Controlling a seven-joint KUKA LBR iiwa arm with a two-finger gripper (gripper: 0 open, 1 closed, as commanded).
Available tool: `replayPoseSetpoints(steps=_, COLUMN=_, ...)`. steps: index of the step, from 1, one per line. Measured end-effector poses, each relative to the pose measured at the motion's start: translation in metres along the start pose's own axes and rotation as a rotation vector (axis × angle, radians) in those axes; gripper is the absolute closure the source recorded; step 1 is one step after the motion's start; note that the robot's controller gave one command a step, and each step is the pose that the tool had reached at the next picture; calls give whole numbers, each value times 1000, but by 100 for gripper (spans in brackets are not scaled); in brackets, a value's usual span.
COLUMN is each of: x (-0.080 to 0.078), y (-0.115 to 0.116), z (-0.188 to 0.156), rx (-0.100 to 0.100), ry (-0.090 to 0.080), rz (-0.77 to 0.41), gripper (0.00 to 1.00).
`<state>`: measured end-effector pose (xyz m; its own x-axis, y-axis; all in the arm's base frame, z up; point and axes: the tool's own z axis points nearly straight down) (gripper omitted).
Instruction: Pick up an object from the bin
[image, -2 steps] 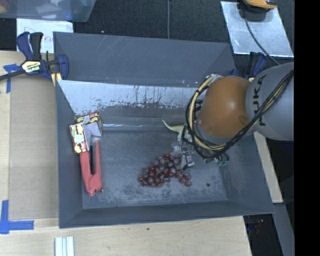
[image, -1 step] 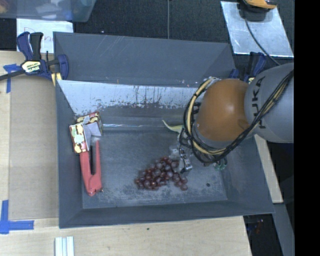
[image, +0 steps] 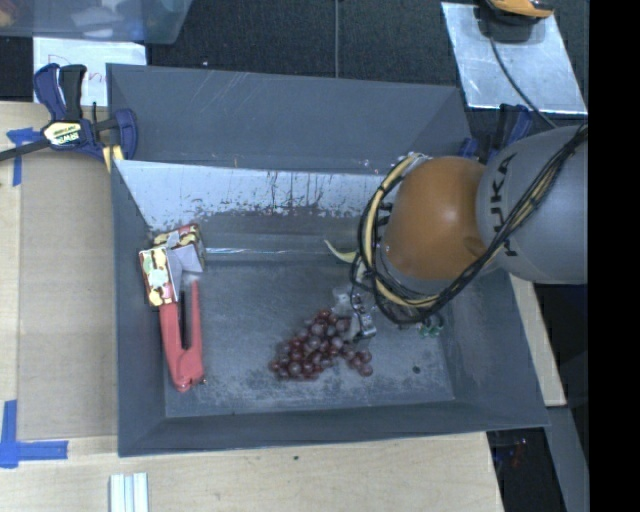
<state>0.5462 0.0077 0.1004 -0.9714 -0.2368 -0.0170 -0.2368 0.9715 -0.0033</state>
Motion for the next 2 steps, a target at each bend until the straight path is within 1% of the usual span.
replayPoseSetpoints(steps=1, x=-3, y=17, z=-61, rx=-2, ry=7, rz=27, gripper=100)
replayPoseSetpoints(steps=2, x=-29, y=13, z=-18, rx=1, ry=-4, rz=40, gripper=100)
